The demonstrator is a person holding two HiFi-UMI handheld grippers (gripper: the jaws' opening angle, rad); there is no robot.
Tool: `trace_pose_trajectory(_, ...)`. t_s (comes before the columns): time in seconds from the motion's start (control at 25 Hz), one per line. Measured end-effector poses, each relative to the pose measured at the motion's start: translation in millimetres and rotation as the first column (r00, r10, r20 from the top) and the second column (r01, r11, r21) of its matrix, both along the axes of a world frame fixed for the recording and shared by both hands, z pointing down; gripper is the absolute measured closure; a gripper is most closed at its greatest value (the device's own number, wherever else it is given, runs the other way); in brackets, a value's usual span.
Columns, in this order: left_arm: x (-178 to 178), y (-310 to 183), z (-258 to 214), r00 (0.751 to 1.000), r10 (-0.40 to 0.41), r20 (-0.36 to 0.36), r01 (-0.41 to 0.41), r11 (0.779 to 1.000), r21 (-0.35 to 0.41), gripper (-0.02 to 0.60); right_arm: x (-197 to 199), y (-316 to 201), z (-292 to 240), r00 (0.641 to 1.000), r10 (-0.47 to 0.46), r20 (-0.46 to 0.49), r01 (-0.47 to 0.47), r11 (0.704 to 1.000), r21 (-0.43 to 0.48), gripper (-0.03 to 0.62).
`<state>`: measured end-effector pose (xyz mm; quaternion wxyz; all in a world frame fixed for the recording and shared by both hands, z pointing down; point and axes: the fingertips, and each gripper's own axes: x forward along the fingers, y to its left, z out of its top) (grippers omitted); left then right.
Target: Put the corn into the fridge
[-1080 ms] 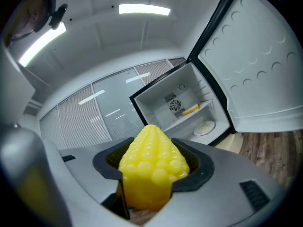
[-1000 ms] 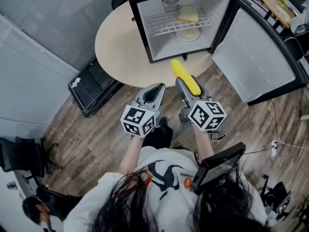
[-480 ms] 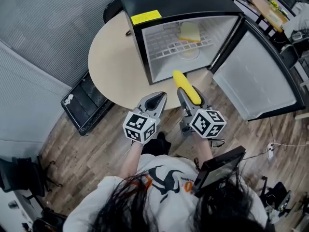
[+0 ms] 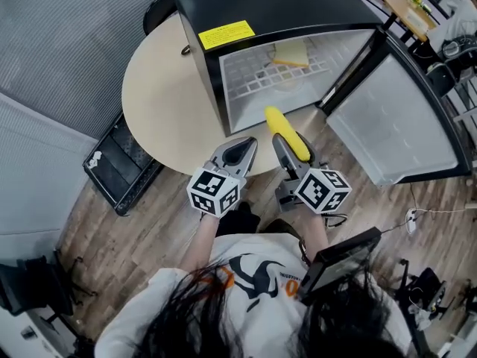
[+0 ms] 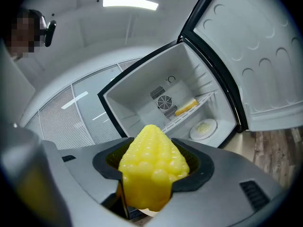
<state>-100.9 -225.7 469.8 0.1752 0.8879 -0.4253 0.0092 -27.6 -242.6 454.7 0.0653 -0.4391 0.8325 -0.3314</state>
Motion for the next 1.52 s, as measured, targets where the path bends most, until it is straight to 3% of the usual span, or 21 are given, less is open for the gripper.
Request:
trace_pose_trajectory(0.36, 7, -12, 9, 1.0, -0.006, 0.004, 0.006, 1.0, -0.014, 0.568, 16, -32, 3, 1.0, -0.005, -0.008, 0.005, 1.0, 0.001, 0.344)
trace_pose_trajectory(0.76, -10, -38, -5, 0.988, -0.157, 0.005, 0.157, 0.987, 0.021, 0.568, -23, -105, -3, 0.97, -0.212, -0.12, 0.22, 0.973, 0.062, 0.344)
trace_pose_trajectory(1.0, -4, -49, -1, 0.973, -0.228, 0.023, 0.228, 0.974, 0.011, 0.568, -48, -139, -5, 0.914, -0.333, -0.232, 0.363, 0.927, 0.1, 0.344)
trace_pose_trajectory(1.36, -14, -53, -5, 0.938, -0.345, 0.039, 0.345, 0.939, 0.014, 0.568, -95, -179, -6, 0.777, -0.456, -0.435, 0.552, 0.826, 0.119, 0.344)
trace_pose_trajectory(1.52, -22, -50, -5, 0.919, -0.391, 0.043, 0.391, 0.92, 0.017, 0.568, -115, -191, -1, 0.726, -0.484, -0.489, 0.596, 0.797, 0.096, 0.345)
